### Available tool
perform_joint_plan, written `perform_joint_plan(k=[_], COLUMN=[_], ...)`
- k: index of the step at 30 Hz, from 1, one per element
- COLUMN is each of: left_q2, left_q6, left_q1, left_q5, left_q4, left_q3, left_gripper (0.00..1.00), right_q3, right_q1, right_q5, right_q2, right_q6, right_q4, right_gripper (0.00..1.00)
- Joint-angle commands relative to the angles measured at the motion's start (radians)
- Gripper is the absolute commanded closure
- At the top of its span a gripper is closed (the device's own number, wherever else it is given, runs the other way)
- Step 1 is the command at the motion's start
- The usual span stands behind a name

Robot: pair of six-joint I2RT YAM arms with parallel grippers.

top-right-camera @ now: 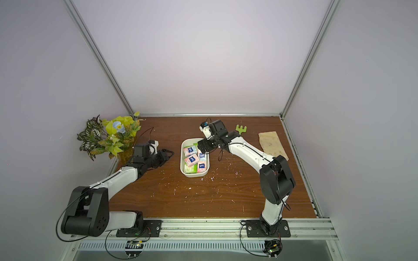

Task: Take the pocket tissues out of the storage box
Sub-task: Adjust the storage box at the center of the board, then pick up the pocket tissues from the storage box.

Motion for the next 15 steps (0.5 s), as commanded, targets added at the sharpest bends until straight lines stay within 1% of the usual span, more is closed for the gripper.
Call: perform_joint_plan(k=[1,4,7,12,15], left_q2=[-0.052,-0.077,-0.091,-0.112,-0.116], left_q6=[0.009,-0.019,-0.04,-0.031,-0.032], left_q1=[-0.012,-0.028,-0.029,-0.029,-0.029], left_q5=[0.083,0.094,0.085,0.042,0.041], left_q4=[-0.051,-0.047,-0.036,-0.049,-0.049], left_q3=[-0.008,-0.021,-0.042,-0.059,-0.073], left_gripper=[0.48,0.49,0.5,0.5,0.5], right_q3=[0.119,0.251,0.35,0.443,0.467], right_q1=[0.055,0.072,0.103,0.148,0.151], right_q5=[0.044,0.035,-0.013,-0.034,-0.073], right_q2=[0.051,0.131,0.195,0.266,0.287], right_q6=[-0.201,-0.331,-0.5,-0.785,-0.898], right_q4=[-0.215,-0.339,-0.407,-0.446,-0.446], right_gripper=[0.1,0.1,0.12,0.13,0.13])
